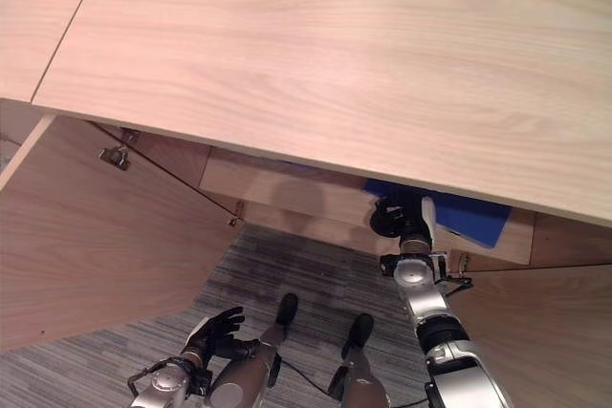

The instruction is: Put the empty folder in the office cabinet

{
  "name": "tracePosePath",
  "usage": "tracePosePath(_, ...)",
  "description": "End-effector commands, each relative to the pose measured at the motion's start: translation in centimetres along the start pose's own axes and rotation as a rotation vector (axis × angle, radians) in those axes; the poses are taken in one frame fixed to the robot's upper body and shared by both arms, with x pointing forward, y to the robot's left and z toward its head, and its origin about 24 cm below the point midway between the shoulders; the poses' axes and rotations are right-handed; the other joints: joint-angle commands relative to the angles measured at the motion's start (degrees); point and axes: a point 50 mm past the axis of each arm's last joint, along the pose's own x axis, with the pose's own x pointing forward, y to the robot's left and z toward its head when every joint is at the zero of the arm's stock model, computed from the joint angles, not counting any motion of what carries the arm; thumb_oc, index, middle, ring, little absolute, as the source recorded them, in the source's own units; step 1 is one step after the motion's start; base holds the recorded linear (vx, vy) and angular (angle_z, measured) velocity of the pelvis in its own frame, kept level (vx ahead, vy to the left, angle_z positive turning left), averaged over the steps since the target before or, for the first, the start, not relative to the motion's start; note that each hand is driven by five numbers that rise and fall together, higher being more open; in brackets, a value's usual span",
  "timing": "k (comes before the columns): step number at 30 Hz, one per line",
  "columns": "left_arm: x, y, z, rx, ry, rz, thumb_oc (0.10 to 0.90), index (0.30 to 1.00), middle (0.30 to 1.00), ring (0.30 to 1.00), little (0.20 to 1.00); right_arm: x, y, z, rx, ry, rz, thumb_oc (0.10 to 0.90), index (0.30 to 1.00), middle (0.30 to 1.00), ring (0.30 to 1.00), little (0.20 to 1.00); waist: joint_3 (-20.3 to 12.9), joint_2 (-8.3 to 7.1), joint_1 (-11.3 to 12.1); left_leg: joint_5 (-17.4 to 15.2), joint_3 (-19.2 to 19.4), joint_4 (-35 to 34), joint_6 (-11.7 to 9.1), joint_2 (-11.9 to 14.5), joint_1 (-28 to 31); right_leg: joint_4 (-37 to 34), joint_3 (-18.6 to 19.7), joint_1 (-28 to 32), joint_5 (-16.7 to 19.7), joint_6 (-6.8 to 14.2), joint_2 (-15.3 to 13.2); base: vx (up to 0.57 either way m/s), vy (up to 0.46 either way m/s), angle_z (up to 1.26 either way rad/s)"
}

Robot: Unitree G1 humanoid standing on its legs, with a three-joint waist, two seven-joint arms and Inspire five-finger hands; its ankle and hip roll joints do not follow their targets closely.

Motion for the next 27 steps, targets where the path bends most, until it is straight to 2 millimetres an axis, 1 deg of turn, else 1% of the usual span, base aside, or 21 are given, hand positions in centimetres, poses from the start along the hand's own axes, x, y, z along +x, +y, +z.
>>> tracePosePath(1, -0.6, -0.6, -1.6, 0.055, 0.045, -0.023, 0.8, 0.9, 0.9, 0.9, 0.9, 1.5, -3.1, 3.6, 0.006, -0.172, -0.099, 0.4, 0.3, 0.3, 0.3, 0.3, -2.6, 1.32, 1.3, -2.6, -2.0, 0.0, -2.0, 1.1, -0.6, 15.1, 1.7, -2.7, -12.4, 3.2, -4.1, 0.0, 0.0, 0.0)
tracePosePath(2, -0.5, -0.6, -1.4, 0.053, 0.037, -0.02, 0.8, 0.9, 0.9, 0.9, 0.9, 1.6, -3.1, 3.7, 0.007, -0.171, -0.103, 0.4, 0.3, 0.3, 0.3, 0.3, -2.1, 1.43, 1.3, -2.9, -1.8, 0.1, -2.0, 1.0, -0.5, 15.8, 1.9, -3.0, -12.9, 3.1, -4.3, 0.0, 0.0, 0.0)
tracePosePath(4, -0.5, -0.6, -1.3, 0.05, 0.032, -0.019, 0.8, 0.9, 0.9, 0.9, 0.9, 1.7, -3.2, 3.7, 0.007, -0.168, -0.107, 0.4, 0.3, 0.3, 0.3, 0.3, -2.0, 1.6, 1.3, -2.5, -1.9, 0.0, -1.9, 1.0, -0.9, 15.6, 1.8, -3.3, -12.4, 3.1, -4.3, 0.0, 0.0, 0.0)
tracePosePath(5, -0.4, -0.7, -1.1, 0.044, 0.025, -0.021, 0.8, 0.9, 0.9, 0.9, 0.9, 1.9, -3.2, 3.6, 0.002, -0.157, -0.111, 0.4, 0.3, 0.3, 0.3, 0.3, -1.5, 1.87, 1.4, -2.8, -1.9, 0.1, -2.0, 1.0, -1.0, 16.2, 1.9, -3.7, -12.9, 3.1, -4.4, 0.0, 0.0, 0.0)
tracePosePath(15, -0.3, -0.7, -0.6, 0.045, 0.002, -0.02, 0.8, 0.9, 0.9, 0.9, 0.9, 2.5, -4.1, 3.8, -0.024, -0.142, -0.149, 0.4, 0.3, 0.3, 0.3, 0.3, 0.2, 2.93, 1.8, -2.3, -2.2, 0.2, -1.9, 0.7, -2.3, 17.7, 1.7, -5.6, -13.1, 3.1, -4.9, 0.0, 0.0, 0.0)
tracePosePath(19, -0.3, -0.7, -0.4, 0.043, -0.008, -0.021, 0.8, 0.9, 0.9, 0.9, 0.9, 3.0, -4.7, 4.5, -0.034, -0.153, -0.174, 0.4, 0.3, 0.3, 0.3, 0.3, 1.3, 3.45, 2.1, -2.0, -2.2, 0.4, -1.9, 0.7, -3.2, 18.7, 1.8, -6.8, -13.2, 3.1, -5.1, 0.0, 0.0, 0.0)
tracePosePath(22, -0.3, -0.9, -0.4, 0.055, -0.012, -0.032, 0.8, 0.9, 0.9, 0.9, 0.9, 3.6, -5.5, 5.2, -0.032, -0.159, -0.213, 0.4, 0.3, 0.3, 0.3, 0.3, 2.0, 4.17, 2.5, -1.8, -2.1, 0.4, -1.9, 0.6, -4.1, 19.5, 1.6, -8.1, -13.3, 3.1, -5.4, -0.01, 0.003, 0.0)
tracePosePath(27, -0.4, -1.1, -0.4, 0.061, -0.015, -0.045, 0.8, 0.9, 0.9, 0.9, 0.9, 4.0, -6.3, 6.0, -0.024, -0.169, -0.249, 0.4, 0.3, 0.3, 0.3, 0.3, 2.6, 4.74, 2.8, -1.6, -2.1, 0.4, -2.0, 0.4, -4.8, 19.9, 1.6, -8.9, -13.3, 3.2, -5.7, 0.0, 0.0, 0.0)
